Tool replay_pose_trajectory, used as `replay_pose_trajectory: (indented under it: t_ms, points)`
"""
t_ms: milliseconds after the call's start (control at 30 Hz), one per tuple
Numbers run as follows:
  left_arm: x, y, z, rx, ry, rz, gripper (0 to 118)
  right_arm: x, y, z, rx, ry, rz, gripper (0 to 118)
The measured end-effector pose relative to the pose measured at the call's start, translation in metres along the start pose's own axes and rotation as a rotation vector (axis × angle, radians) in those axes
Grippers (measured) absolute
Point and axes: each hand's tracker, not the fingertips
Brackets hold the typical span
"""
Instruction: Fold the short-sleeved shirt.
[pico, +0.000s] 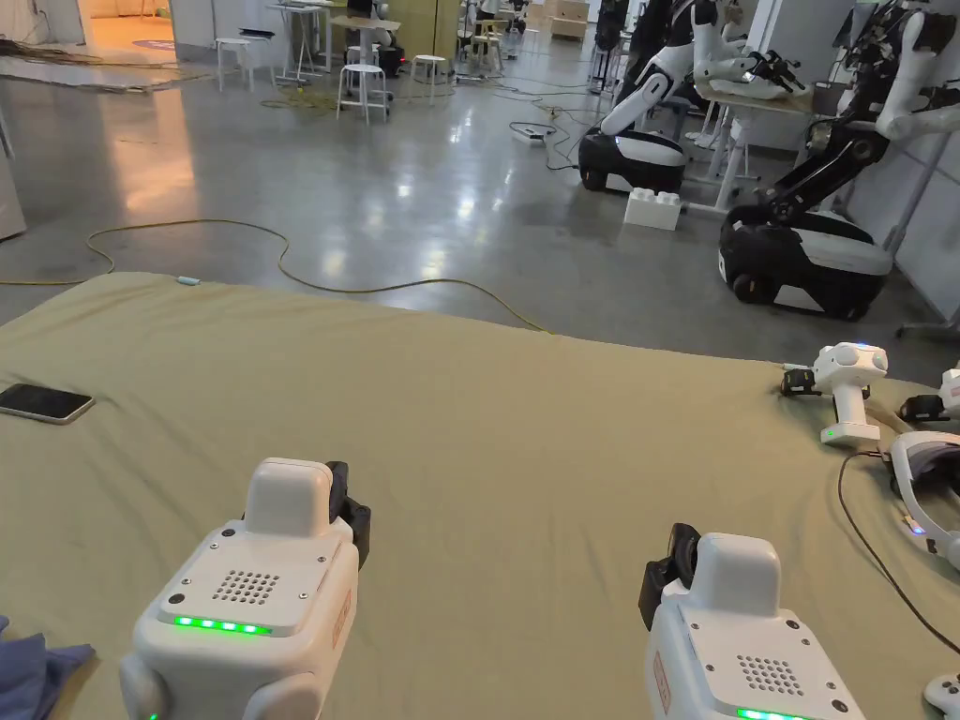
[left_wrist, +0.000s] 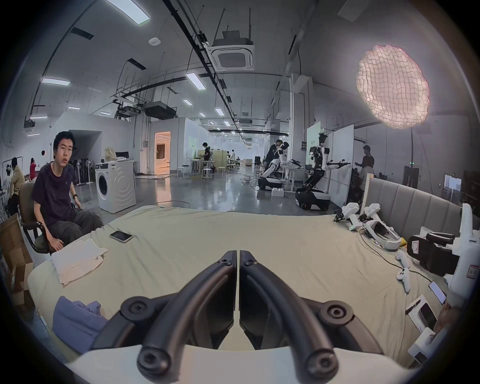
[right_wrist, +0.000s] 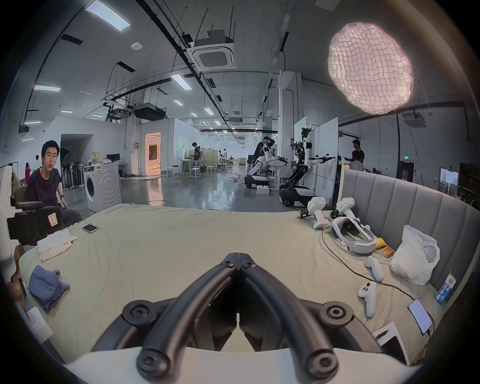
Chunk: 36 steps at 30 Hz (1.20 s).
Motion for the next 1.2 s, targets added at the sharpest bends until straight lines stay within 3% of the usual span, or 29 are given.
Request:
replay_pose_trajectory:
  t_ms: [33, 67, 133, 167, 233, 367, 500, 733, 833, 933, 1200]
  points:
    - [0.001, 0.0, 0.001, 0.003, -0.005, -0.008, 4, 0.0, 0.0, 0.0, -0.001, 0.001, 0.004, 1]
    - [0.001, 0.0, 0.001, 0.003, -0.007, -0.022, 11, -0.001, 0.0, 0.0, -0.002, -0.002, 0.011, 14]
    - [0.004, -0.001, 0.001, 0.003, 0.0, -0.05, 24, -0.002, -0.001, 0.0, 0.002, -0.017, 0.029, 52]
    - [0.005, -0.001, 0.002, 0.004, 0.005, -0.058, 40, -0.001, -0.001, 0.0, 0.006, -0.019, 0.031, 74]
    - [0.005, -0.001, 0.003, 0.006, 0.008, -0.048, 63, 0.002, -0.003, 0.0, 0.013, -0.016, 0.031, 78]
    - [-0.002, 0.001, 0.004, 0.002, 0.004, 0.04, 73, 0.002, -0.003, 0.0, 0.003, -0.039, 0.034, 114]
    - [-0.006, 0.003, 0.004, -0.002, 0.009, 0.068, 85, 0.009, -0.007, 0.002, 0.019, -0.02, -0.003, 116]
    - [-0.008, 0.004, 0.008, 0.049, 0.021, 0.065, 85, 0.016, -0.004, -0.002, -0.033, 0.012, -0.076, 116]
    - [-0.012, 0.005, 0.007, 0.047, 0.0, 0.073, 85, 0.016, -0.004, 0.0, -0.008, 0.013, -0.073, 116]
    - [-0.014, 0.003, 0.004, 0.036, 0.007, 0.084, 86, 0.01, -0.003, 0.002, 0.019, -0.025, -0.01, 116]
    - [-0.016, -0.001, 0.004, 0.043, 0.007, 0.06, 86, 0.009, 0.001, -0.007, -0.065, -0.107, -0.118, 116]
